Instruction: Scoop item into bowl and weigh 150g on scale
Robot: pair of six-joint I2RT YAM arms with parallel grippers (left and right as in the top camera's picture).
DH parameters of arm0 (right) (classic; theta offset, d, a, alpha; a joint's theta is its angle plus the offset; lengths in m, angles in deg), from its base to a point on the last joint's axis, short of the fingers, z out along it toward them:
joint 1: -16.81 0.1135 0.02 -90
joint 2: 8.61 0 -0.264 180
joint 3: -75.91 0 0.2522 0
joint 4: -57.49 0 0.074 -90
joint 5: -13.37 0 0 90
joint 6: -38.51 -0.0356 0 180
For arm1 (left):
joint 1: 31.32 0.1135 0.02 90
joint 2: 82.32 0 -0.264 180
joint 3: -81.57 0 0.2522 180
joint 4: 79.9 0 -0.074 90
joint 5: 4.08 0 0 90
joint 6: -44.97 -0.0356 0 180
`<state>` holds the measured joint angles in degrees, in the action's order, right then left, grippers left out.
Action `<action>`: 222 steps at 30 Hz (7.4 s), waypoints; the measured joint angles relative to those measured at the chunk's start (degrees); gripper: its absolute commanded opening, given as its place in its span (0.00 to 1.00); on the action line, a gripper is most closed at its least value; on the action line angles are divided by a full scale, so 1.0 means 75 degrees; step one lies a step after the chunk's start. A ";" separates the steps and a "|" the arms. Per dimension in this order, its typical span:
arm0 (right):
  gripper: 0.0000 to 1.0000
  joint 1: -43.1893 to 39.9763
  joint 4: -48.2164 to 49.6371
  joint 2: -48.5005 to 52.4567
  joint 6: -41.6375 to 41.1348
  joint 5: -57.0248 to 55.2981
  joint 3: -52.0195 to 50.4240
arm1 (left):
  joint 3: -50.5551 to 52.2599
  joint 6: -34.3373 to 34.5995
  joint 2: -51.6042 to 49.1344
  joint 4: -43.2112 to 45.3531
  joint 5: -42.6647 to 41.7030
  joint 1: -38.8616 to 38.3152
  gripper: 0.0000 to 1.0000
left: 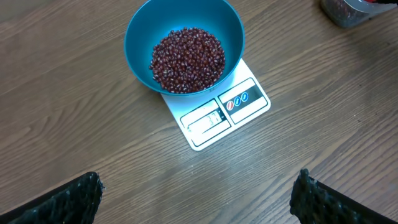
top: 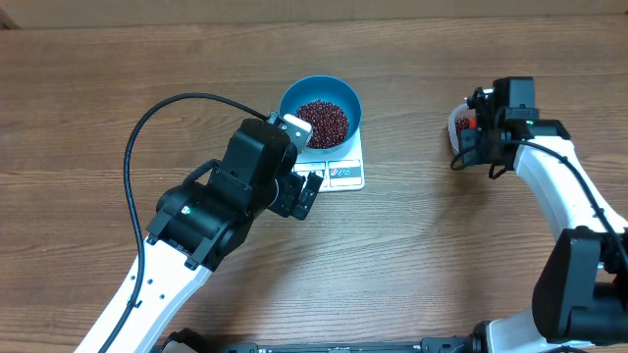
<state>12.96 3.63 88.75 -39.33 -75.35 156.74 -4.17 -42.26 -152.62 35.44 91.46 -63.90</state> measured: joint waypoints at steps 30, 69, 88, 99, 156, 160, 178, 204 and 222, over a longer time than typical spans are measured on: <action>0.04 -0.1845 -0.0565 0.0032 -0.0020 0.3955 -0.0003 | 0.0000 0.0000 0.0000 0.0000 0.0000 0.0000 1.00; 0.03 -0.4074 -0.1023 0.0073 -0.0044 0.7146 -0.0017 | 0.0000 0.0000 0.0000 0.0000 0.0000 0.0000 1.00; 0.04 -0.4071 -0.1061 0.0073 -0.0420 0.9425 -0.0017 | 0.0000 0.0000 0.0000 0.0000 0.0000 0.0000 1.00; 0.04 -0.3042 -0.0778 0.0073 -0.0793 0.9973 -0.0017 | 0.0000 0.0000 0.0000 0.0000 0.0000 0.0000 1.00; 0.04 0.1906 0.4007 -0.0353 -0.3905 0.5890 -0.0061 | 0.0000 0.0000 0.0000 0.0003 0.0000 0.0000 0.99; 0.04 0.2212 0.3841 -0.0507 -0.3558 0.5310 -0.0061 | 0.0000 0.0000 0.0000 0.0000 0.0000 0.0000 1.00; 0.04 0.2868 0.3150 -0.0618 -0.1113 0.2961 -0.0058 | 0.0000 0.0000 0.0000 0.0000 0.0000 0.0000 1.00; 0.04 0.2868 0.3150 -0.0618 -0.0997 0.2975 -0.0058 | 0.0000 0.0000 0.0000 0.0000 0.0000 0.0000 1.00; 0.04 0.2868 0.3150 -0.0618 -0.1163 0.2990 -0.0058 | 0.0000 0.0000 0.0000 0.0000 0.0000 0.0000 1.00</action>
<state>34.46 27.26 84.12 -48.05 -52.93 156.30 -4.17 -42.26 -152.62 35.44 91.46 -63.90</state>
